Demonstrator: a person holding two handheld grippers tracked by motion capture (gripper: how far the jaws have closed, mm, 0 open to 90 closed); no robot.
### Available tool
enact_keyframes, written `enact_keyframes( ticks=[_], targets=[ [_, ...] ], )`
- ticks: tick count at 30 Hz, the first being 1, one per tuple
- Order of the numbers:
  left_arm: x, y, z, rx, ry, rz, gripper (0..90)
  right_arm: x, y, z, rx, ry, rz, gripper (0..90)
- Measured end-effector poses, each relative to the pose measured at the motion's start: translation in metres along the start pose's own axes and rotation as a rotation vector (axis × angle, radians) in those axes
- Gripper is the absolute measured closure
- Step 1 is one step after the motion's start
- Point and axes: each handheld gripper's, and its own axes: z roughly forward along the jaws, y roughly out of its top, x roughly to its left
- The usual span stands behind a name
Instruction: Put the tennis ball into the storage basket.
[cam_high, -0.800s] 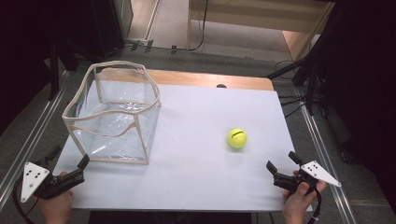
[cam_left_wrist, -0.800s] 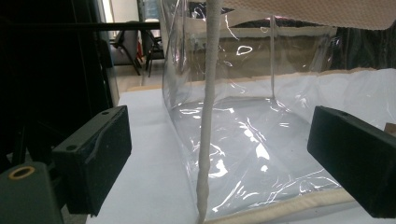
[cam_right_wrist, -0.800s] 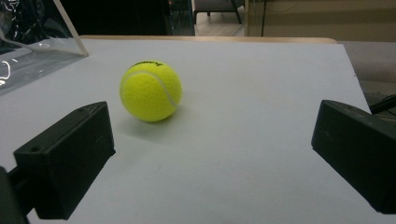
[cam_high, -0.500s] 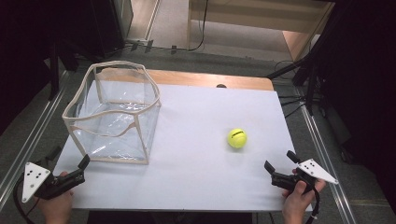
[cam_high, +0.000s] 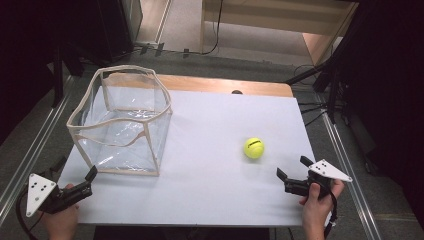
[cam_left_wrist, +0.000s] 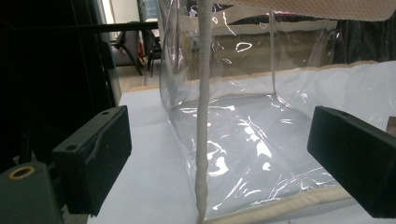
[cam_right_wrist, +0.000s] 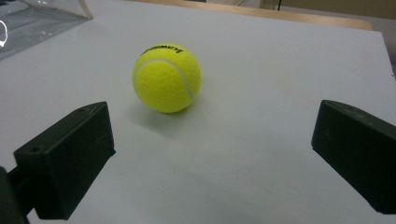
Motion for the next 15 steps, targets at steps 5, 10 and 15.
enact_keyframes(
  ticks=[5,10,15],
  targets=[
    [0.0,0.0,0.0,0.001,-0.005,0.002,6.8,0.001,0.009,0.006,0.022,0.016,-0.013,0.0],
    [0.0,0.0,0.0,0.001,0.003,-0.005,6.8,0.003,0.019,0.013,0.051,0.041,-0.037,0.0],
    [0.0,0.0,0.0,0.005,0.002,-0.001,6.8,0.007,0.032,0.021,0.091,0.085,-0.06,0.0]
  ],
)
